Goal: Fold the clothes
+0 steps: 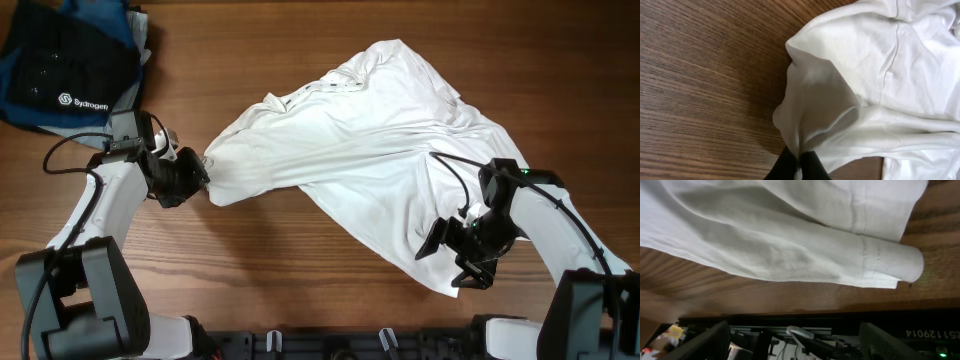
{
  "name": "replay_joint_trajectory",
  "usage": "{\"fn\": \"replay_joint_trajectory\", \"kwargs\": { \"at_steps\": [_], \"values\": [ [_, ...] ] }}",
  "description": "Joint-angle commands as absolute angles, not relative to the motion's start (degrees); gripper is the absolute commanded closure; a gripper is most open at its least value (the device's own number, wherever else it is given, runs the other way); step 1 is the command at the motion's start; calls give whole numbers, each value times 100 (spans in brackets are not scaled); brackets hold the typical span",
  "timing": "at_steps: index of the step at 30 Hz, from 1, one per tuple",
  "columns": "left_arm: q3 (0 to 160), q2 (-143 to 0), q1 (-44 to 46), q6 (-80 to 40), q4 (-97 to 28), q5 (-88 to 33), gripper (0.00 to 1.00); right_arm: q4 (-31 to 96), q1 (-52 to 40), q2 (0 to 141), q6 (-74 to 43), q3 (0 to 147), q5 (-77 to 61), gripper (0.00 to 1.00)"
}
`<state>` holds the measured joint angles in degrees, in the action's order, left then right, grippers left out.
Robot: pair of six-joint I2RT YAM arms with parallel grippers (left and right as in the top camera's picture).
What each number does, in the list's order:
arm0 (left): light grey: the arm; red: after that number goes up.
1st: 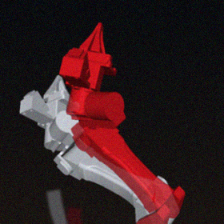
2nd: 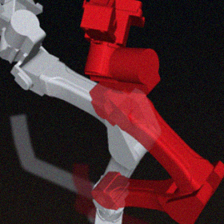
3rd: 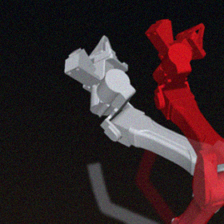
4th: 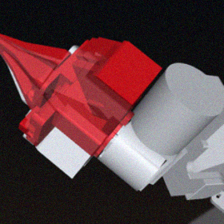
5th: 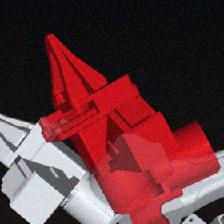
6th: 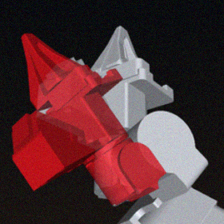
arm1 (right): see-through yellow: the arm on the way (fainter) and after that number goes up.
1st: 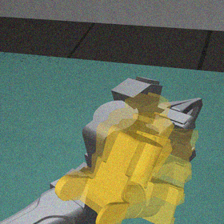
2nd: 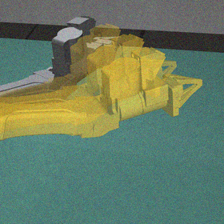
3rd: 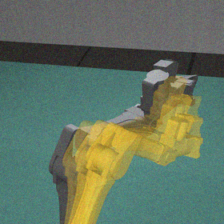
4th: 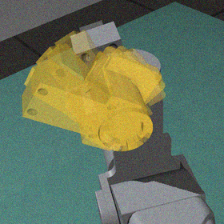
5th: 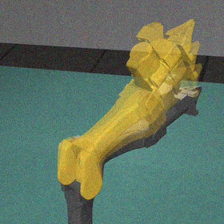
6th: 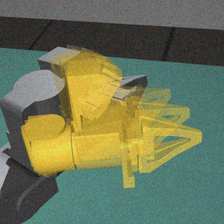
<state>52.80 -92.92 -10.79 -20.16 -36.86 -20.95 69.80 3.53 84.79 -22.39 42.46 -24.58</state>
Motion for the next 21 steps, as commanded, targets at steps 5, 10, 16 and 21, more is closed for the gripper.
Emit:
{"fn": "replay_joint_trajectory", "kwargs": {
  "at_steps": [5, 10, 16, 21],
  "values": [
    [5358, -9181, -1076, -1839, -3664, -2167, 96, 6200, 373, 8573, -2303, 3844, -2668, 36],
    [5358, -9181, -1072, -1835, -3627, -2202, 96, 4890, 373, 8573, -2252, 3481, -2477, 65],
    [5358, -9181, -1072, -1815, -3601, -2274, 96, 4416, 373, 8573, -2458, 3406, -2359, 37],
    [5358, -9181, -1072, -1796, -3535, -2338, 96, 4381, 373, 8571, -2543, 3406, -2359, 30]
  ]
}}
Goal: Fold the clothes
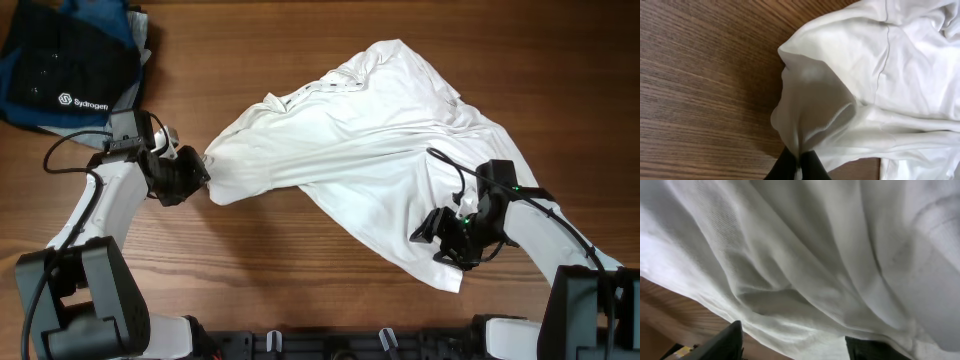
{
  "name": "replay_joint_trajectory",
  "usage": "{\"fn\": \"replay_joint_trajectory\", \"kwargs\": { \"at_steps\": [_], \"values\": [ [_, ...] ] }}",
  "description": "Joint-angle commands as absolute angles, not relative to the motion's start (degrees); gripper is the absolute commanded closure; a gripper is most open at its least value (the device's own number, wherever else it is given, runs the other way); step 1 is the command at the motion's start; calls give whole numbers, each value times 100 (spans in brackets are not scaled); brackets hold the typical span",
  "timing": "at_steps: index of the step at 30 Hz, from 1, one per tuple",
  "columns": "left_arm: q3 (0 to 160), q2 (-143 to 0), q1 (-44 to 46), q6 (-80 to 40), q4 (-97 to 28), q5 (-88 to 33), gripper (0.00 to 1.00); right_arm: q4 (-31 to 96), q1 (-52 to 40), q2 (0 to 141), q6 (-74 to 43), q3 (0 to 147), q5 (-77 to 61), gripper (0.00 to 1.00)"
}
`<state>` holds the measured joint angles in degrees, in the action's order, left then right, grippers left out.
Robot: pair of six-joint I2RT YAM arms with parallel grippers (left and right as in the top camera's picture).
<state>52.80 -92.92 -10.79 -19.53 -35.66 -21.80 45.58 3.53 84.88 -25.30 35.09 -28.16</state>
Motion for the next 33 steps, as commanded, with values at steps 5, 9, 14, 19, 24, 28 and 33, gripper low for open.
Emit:
{"fn": "replay_joint_trajectory", "kwargs": {
  "at_steps": [5, 9, 14, 19, 24, 28, 33],
  "values": [
    [5358, -9181, -1072, -1710, -3538, -2427, 96, 4871, 373, 8571, -2394, 3406, -2322, 27],
    [5358, -9181, -1072, -1712, -3538, -2469, 96, 5026, 373, 8569, -2394, 3406, -2526, 27],
    [5358, -9181, -1072, -1710, -3538, -2469, 96, 5006, 373, 8490, -2104, 3492, -2534, 23],
    [5358, -9181, -1072, -1708, -3538, -2539, 96, 5024, 373, 8490, -1855, 3844, -2554, 27],
    [5358, -9181, -1072, -1706, -3535, -2552, 96, 4716, 373, 8490, -1649, 4171, -2582, 38],
    [5358, -9181, -1072, -1706, -3538, -2552, 96, 4742, 373, 8490, -1496, 4412, -2729, 30],
    [5358, -9181, -1072, -1706, -3538, -2552, 96, 5798, 373, 8490, -1382, 4886, -2685, 29]
  ]
}}
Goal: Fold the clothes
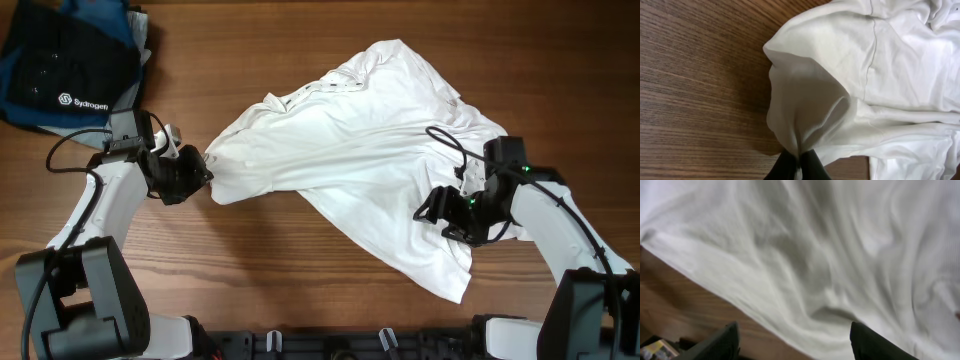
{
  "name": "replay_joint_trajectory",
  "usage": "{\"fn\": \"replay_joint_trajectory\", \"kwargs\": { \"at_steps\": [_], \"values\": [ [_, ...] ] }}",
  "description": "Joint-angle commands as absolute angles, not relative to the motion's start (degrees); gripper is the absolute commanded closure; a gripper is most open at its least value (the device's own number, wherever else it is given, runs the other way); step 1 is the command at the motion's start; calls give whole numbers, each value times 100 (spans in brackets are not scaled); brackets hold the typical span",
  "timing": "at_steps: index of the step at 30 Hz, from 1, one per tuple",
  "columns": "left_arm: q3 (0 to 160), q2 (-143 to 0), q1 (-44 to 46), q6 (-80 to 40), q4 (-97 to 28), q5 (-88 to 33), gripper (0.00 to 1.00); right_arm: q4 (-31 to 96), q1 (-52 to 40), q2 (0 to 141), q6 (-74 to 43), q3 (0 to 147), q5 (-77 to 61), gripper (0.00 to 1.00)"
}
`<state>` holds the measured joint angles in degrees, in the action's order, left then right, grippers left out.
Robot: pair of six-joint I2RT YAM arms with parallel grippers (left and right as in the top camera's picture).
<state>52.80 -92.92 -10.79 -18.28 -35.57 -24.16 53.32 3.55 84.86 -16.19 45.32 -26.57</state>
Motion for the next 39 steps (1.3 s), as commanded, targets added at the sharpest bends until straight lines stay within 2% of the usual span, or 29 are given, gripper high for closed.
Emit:
{"fn": "replay_joint_trajectory", "kwargs": {
  "at_steps": [1, 12, 18, 22, 26, 32, 33, 34, 35, 36, 37, 39],
  "values": [
    [5358, -9181, -1072, -1704, -3535, -2552, 96, 6066, 373, 8482, -1284, 4960, -2672, 29],
    [5358, -9181, -1072, -1669, -3498, -2552, 96, 7736, 377, 7349, -1498, 5046, -2963, 29],
    [5358, -9181, -1072, -1667, -3426, -2598, 96, 8213, 377, 7371, -1146, 4984, -3253, 27],
    [5358, -9181, -1072, -1664, -3426, -2659, 96, 8119, 377, 7389, -910, 4797, -3511, 25],
    [5358, -9181, -1072, -1667, -3406, -2659, 96, 7511, 377, 7393, -1031, 4303, -3691, 25],
    [5358, -9181, -1072, -1669, -3435, -2659, 96, 6482, 384, 7393, -2912, 4084, -2593, 20],
    [5358, -9181, -1072, -1669, -3448, -2659, 96, 6392, 384, 7395, -3100, 4084, -2456, 23],
    [5358, -9181, -1072, -1669, -3454, -2659, 96, 6208, 384, 7406, -3218, 4084, -2279, 40],
    [5358, -9181, -1072, -1669, -3459, -2659, 96, 6045, 384, 7415, -3275, 4084, -2189, 69],
    [5358, -9181, -1072, -1669, -3468, -2659, 96, 5867, 384, 7428, -3361, 4084, -2112, 91],
    [5358, -9181, -1072, -1669, -3472, -2659, 96, 5664, 384, 7446, -3354, 4084, -2108, 96],
    [5358, -9181, -1072, -1669, -3472, -2659, 96, 5374, 384, 7494, -3367, 4084, -2056, 96]
  ]
}}
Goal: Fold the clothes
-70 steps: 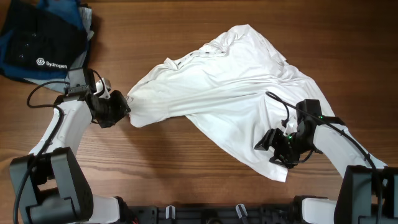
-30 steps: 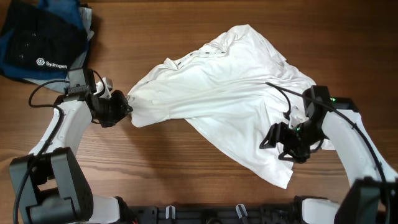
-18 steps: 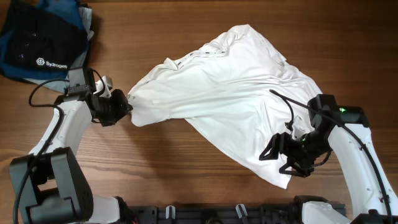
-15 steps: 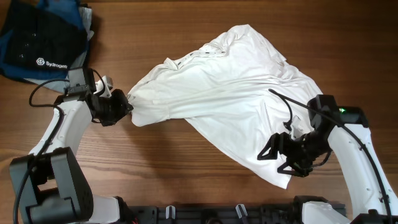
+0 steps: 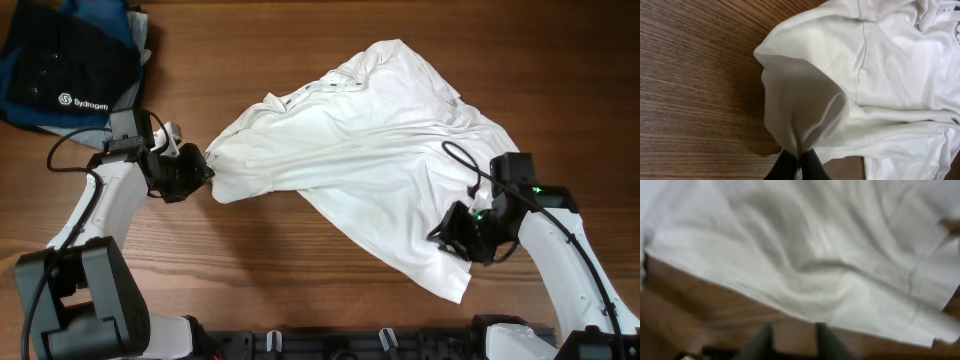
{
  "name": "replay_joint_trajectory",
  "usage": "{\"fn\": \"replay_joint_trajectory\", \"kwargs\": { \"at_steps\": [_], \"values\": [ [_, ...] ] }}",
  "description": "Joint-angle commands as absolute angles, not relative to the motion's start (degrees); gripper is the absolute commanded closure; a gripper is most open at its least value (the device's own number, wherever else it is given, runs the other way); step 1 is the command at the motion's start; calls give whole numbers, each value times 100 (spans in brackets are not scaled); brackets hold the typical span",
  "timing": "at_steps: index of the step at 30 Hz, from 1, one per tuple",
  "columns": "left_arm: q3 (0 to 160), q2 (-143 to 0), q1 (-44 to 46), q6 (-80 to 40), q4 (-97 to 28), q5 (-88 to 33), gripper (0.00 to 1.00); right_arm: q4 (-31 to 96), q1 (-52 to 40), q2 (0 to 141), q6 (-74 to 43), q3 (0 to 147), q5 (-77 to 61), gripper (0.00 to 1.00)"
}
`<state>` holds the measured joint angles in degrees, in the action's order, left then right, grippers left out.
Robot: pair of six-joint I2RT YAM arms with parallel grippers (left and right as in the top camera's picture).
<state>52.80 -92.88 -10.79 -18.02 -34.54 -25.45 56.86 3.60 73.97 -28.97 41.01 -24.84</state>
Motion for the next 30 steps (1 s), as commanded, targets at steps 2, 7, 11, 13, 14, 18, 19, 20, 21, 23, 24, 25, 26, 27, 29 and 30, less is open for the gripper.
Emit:
{"fn": "replay_joint_trajectory", "kwargs": {
  "at_steps": [2, 7, 11, 13, 14, 18, 19, 20, 21, 23, 24, 25, 26, 27, 29, 30],
  "values": [
    [5358, -9181, -1072, -1669, -3485, -2659, 96, 5258, 384, 7585, -3468, 4084, -1940, 96],
    [5358, -9181, -1072, -1669, -3559, -2657, 96, 5745, 381, 8132, -3450, 4077, -1730, 96],
    [5358, -9181, -1072, -1667, -3555, -2657, 96, 6062, 381, 8499, -3450, 4073, -1798, 96],
    [5358, -9181, -1072, -1669, -3557, -2657, 96, 6117, 381, 8573, -3446, 4073, -1796, 96],
    [5358, -9181, -1072, -1669, -3557, -2657, 96, 6145, 381, 8595, -3454, 4073, -1776, 96],
    [5358, -9181, -1072, -1669, -3557, -2657, 96, 6086, 384, 8613, -3721, 4073, -1531, 96],
    [5358, -9181, -1072, -1669, -3557, -2657, 96, 5999, 384, 8637, -3789, 4073, -1433, 96],
    [5358, -9181, -1072, -1669, -3557, -2659, 96, 5872, 384, 8672, -3785, 4073, -1369, 96],
    [5358, -9181, -1072, -1669, -3557, -2659, 96, 5736, 384, 8737, -3837, 4073, -1350, 96],
    [5358, -9181, -1072, -1669, -3562, -2659, 96, 5443, 384, 8971, -3918, 4073, -1417, 96],
    [5358, -9181, -1072, -1671, -3564, -2659, 96, 5356, 384, 9122, -3918, 4073, -1415, 96],
    [5358, -9181, -1072, -1671, -3573, -2659, 96, 5325, 384, 9290, -3918, 4073, -1417, 96],
    [5358, -9181, -1072, -1671, -3583, -2659, 96, 5282, 384, 9463, -3892, 4073, -1413, 96],
    [5358, -9181, -1072, -1669, -3597, -2659, 96, 5251, 384, 9605, -3892, 4073, -1415, 96],
    [5358, -9181, -1072, -1669, -3616, -2659, 96, 5118, 384, 9961, -3881, 4075, -1509, 96],
    [5358, -9181, -1072, -1669, -3621, -2659, 96, 5026, 384, 10130, -3896, 4075, -1514, 96]
  ]
}}
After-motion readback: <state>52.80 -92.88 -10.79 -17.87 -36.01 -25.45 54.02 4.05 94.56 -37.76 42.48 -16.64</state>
